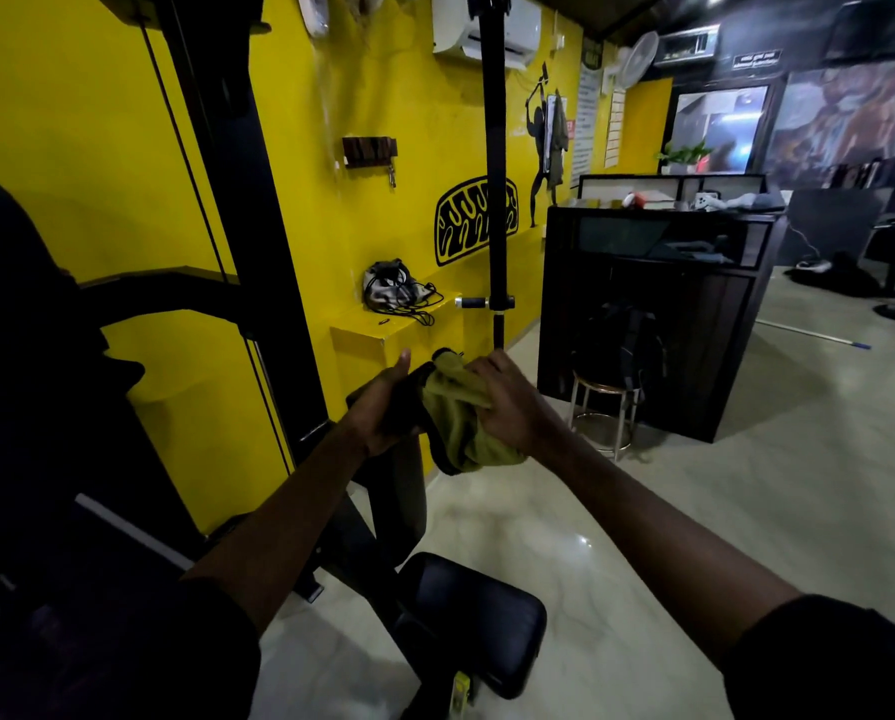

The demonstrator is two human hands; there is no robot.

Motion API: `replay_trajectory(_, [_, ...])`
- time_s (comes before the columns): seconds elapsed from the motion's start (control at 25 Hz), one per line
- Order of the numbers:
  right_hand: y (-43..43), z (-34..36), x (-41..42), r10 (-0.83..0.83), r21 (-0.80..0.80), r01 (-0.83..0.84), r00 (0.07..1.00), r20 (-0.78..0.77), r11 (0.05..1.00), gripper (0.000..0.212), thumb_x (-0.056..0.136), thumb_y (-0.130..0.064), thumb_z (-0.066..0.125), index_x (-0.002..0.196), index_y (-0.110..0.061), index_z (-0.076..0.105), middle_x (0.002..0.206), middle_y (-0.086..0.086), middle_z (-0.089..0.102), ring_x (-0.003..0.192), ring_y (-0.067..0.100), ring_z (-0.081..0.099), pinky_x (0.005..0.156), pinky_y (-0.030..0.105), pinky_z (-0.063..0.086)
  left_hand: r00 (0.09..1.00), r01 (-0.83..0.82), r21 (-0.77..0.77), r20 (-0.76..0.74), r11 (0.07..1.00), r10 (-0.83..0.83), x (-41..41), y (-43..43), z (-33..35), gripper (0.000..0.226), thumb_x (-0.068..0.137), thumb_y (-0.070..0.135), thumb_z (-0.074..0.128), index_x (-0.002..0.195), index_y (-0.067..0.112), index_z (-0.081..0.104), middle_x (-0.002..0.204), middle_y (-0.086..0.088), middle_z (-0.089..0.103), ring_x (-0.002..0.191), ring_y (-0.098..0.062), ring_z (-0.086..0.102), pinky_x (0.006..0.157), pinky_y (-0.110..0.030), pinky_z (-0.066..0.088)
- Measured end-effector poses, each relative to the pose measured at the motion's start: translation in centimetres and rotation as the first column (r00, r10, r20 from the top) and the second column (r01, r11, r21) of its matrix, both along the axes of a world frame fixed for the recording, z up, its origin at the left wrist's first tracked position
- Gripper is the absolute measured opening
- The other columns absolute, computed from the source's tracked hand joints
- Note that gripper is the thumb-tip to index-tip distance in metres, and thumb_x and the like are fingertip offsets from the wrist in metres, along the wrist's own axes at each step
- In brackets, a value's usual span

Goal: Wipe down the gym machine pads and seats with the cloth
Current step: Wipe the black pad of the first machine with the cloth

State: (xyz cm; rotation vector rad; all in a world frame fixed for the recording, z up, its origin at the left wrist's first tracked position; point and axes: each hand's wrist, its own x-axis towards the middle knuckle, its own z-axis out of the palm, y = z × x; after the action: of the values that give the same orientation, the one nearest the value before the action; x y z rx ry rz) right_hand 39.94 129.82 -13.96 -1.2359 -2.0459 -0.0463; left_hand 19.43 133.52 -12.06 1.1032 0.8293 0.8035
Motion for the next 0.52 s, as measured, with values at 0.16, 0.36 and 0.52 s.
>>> replay_trajectory(0.16, [-0.8,-2.4,-1.6,0.173,-0.059,-0.175,0.984,-0.029,0.983,0.058,0.085,-0.012,0.071,0.138,0.001,0.051,0.131,0.014,0.049,0.108,0.015,0.053,0.084,0.018,0.053,0.998,0.044,0.066,-0.056,0.997,-0.041,-0.3,1.1,0.3,0.042,0.092,0.047,0.060,0.111,0.011,0.071,0.105,-0.013,0.071,0.099,-0.029,0.068,0.086,-0.041,0.054])
replay_trajectory(0.36, [-0.1,-4.6,-2.3,0.071,-0.147,-0.125,0.944,-0.323,0.981,0.047,0.080,-0.008,0.078,0.123,-0.005,0.059,0.121,0.012,0.060,0.104,0.022,0.062,0.083,0.044,0.059,0.977,-0.108,0.146,-0.166,0.983,0.132,-1.7,2.9,-1.3,0.052,0.081,-0.003,0.071,0.129,0.000,0.051,0.113,-0.021,0.061,0.093,-0.033,0.065,0.077,-0.050,0.058])
replay_trajectory(0.52, [0.9,-4.3,-2.2,-0.126,-0.514,-0.190,0.847,-0.516,0.836,0.080,0.075,-0.025,0.087,0.142,-0.015,0.044,0.142,-0.002,0.047,0.127,0.012,0.046,0.102,0.030,0.046,0.994,0.036,0.195,-0.113,0.980,-0.014,-3.5,3.5,-2.7,0.037,0.083,-0.018,0.058,0.116,-0.001,0.054,0.114,-0.016,0.060,0.107,-0.034,0.059,0.091,-0.046,0.051])
